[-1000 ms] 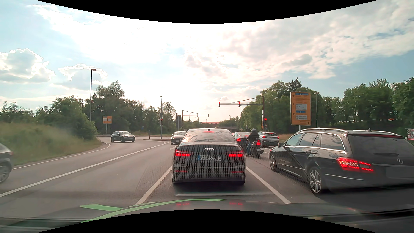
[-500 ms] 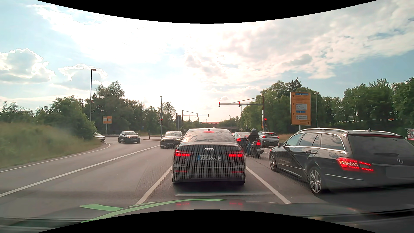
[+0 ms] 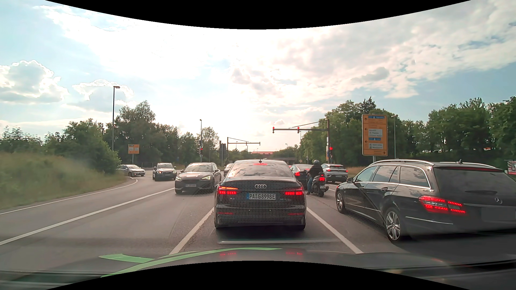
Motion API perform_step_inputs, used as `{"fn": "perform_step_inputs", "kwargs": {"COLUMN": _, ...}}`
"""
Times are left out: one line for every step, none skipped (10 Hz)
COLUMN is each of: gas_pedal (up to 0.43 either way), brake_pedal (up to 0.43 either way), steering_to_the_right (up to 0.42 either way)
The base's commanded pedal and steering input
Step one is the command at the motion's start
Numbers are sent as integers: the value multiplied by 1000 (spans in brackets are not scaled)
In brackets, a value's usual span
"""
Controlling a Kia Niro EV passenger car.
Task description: Follow the waypoints while adhering to traffic rules and regulations
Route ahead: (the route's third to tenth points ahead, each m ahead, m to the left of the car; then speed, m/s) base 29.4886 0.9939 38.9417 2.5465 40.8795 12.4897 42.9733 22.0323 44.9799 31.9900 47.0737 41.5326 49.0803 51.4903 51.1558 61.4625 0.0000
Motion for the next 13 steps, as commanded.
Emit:
{"fn": "perform_step_inputs", "kwargs": {"gas_pedal": 0, "brake_pedal": 293, "steering_to_the_right": -1}}
{"fn": "perform_step_inputs", "kwargs": {"gas_pedal": 0, "brake_pedal": 293, "steering_to_the_right": -2}}
{"fn": "perform_step_inputs", "kwargs": {"gas_pedal": 0, "brake_pedal": 293, "steering_to_the_right": -1}}
{"fn": "perform_step_inputs", "kwargs": {"gas_pedal": 0, "brake_pedal": 293, "steering_to_the_right": -1}}
{"fn": "perform_step_inputs", "kwargs": {"gas_pedal": 0, "brake_pedal": 293, "steering_to_the_right": -1}}
{"fn": "perform_step_inputs", "kwargs": {"gas_pedal": 0, "brake_pedal": 293, "steering_to_the_right": -1}}
{"fn": "perform_step_inputs", "kwargs": {"gas_pedal": 0, "brake_pedal": 293, "steering_to_the_right": -1}}
{"fn": "perform_step_inputs", "kwargs": {"gas_pedal": 0, "brake_pedal": 293, "steering_to_the_right": -1}}
{"fn": "perform_step_inputs", "kwargs": {"gas_pedal": 0, "brake_pedal": 293, "steering_to_the_right": -1}}
{"fn": "perform_step_inputs", "kwargs": {"gas_pedal": 0, "brake_pedal": 293, "steering_to_the_right": -1}}
{"fn": "perform_step_inputs", "kwargs": {"gas_pedal": 0, "brake_pedal": 293, "steering_to_the_right": -2}}
{"fn": "perform_step_inputs", "kwargs": {"gas_pedal": 0, "brake_pedal": 293, "steering_to_the_right": -1}}
{"fn": "perform_step_inputs", "kwargs": {"gas_pedal": 0, "brake_pedal": 293, "steering_to_the_right": -1}}
